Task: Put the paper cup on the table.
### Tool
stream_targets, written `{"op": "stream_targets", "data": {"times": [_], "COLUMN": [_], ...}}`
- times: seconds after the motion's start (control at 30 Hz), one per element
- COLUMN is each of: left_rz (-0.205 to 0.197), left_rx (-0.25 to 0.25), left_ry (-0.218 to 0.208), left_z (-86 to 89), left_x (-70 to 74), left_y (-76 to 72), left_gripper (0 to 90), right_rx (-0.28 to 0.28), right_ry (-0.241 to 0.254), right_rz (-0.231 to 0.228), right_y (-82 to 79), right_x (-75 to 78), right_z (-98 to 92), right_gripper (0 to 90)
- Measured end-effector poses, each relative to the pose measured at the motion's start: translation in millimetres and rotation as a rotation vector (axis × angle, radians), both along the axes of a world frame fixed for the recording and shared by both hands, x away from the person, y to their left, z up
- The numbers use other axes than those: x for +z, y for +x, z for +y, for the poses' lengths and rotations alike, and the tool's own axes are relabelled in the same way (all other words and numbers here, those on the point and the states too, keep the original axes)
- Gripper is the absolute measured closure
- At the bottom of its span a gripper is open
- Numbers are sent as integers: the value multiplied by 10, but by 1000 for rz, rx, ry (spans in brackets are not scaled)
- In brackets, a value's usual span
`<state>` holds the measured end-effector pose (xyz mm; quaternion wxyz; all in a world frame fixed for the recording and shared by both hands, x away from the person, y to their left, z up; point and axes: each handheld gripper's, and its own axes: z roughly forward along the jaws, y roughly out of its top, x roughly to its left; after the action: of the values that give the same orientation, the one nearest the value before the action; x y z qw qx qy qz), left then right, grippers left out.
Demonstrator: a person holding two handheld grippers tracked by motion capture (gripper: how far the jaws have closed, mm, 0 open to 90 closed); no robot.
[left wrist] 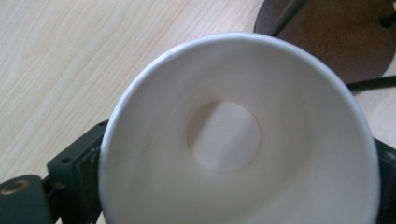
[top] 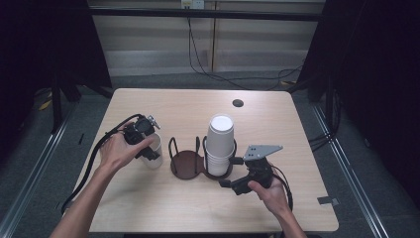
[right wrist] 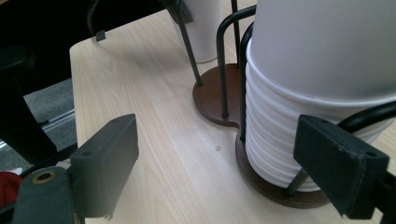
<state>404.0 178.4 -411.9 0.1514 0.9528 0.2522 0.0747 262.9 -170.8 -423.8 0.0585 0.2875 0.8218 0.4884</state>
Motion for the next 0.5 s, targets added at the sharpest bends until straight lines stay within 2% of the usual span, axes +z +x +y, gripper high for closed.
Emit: {"op": "stream_targets", "data": {"times": [0.07, 0.17, 0.2, 0.27, 0.3, 0.37, 0.5], "left_rz": [-2, -7, 0, 44, 52, 41, 41], "left_rx": [-18, -8, -11, -31, -26, -25, -27], "left_ry": [5, -21, -9, -20, -45, -69, -69], "left_z": [-12, 9, 24, 61, 87, 120, 180], "left_x": [-11, -50, -71, -128, -158, -175, -183], "left_y": [-10, -40, -35, -16, -19, -35, -67], "left_gripper": [53, 51, 55, 73, 65, 56, 69], "right_rx": [-1, -5, -6, -5, -5, -2, -5], "right_ry": [3, 7, 7, 7, 6, 4, 1], "right_rz": [-1, -1, -1, 0, 3, 2, 8], "right_y": [-2, 2, 2, 2, 1, 1, 9], "right_x": [3, 2, 1, -2, -3, -6, -16], "right_z": [-2, -7, -6, -1, 3, 9, 12], "right_gripper": [142, 142, 142, 142, 142, 142, 142]}}
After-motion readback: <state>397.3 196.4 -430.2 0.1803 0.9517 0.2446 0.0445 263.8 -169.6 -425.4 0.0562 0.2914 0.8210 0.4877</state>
